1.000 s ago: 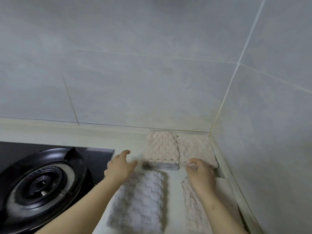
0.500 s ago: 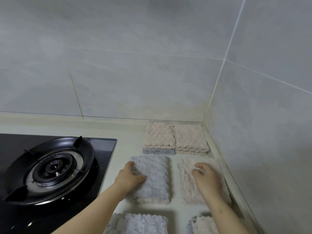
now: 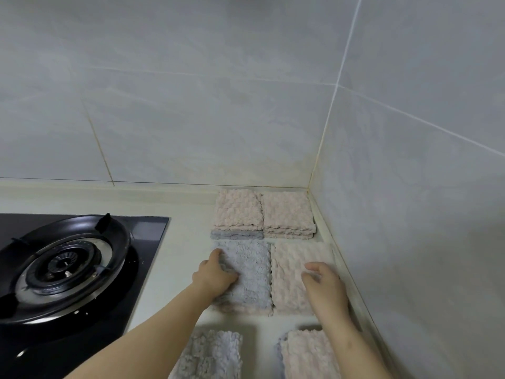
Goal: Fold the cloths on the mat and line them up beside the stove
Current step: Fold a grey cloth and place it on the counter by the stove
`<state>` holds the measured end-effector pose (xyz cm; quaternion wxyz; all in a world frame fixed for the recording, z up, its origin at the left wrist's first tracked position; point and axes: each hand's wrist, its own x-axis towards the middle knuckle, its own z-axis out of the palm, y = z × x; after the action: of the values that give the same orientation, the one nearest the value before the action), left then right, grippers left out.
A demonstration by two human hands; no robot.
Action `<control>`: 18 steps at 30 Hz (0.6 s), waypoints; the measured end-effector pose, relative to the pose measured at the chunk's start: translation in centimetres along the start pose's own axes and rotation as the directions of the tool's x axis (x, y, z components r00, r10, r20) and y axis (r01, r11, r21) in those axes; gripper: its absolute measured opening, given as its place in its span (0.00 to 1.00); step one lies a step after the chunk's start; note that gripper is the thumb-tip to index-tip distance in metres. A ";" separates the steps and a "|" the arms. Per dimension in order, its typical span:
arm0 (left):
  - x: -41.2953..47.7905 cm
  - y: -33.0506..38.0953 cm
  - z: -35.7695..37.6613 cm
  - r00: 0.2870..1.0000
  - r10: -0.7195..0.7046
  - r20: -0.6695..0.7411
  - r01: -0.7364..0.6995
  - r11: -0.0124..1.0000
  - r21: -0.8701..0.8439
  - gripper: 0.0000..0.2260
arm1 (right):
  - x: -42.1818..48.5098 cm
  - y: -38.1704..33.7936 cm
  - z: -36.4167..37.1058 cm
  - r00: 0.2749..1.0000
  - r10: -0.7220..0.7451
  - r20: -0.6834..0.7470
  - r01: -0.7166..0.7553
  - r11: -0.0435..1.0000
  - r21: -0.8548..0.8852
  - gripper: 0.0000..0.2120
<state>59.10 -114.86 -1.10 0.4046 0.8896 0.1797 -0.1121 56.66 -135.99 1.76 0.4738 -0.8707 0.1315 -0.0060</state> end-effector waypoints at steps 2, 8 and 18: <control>-0.3 0.3 0.2 1.000 0.001 -0.001 -0.002 1.000 -0.025 0.31 | -0.1 0.3 0.0 1.000 -0.003 0.009 0.003 1.000 -0.019 0.10; -3.1 -0.1 -1.3 0.998 0.027 -0.053 -0.032 0.996 -0.087 0.38 | -0.9 0.3 0.2 0.998 -0.050 0.048 0.051 0.998 -0.030 0.09; -9.2 -5.8 -5.9 0.993 0.049 -0.103 -0.062 0.989 -0.131 0.42 | -7.5 -0.9 1.1 0.988 -0.127 0.083 0.133 0.989 -0.065 0.09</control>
<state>48.67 -108.96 1.98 0.4572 0.8695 0.1819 -0.0439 49.81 -132.84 2.73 0.4463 -0.8931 0.0560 0.0020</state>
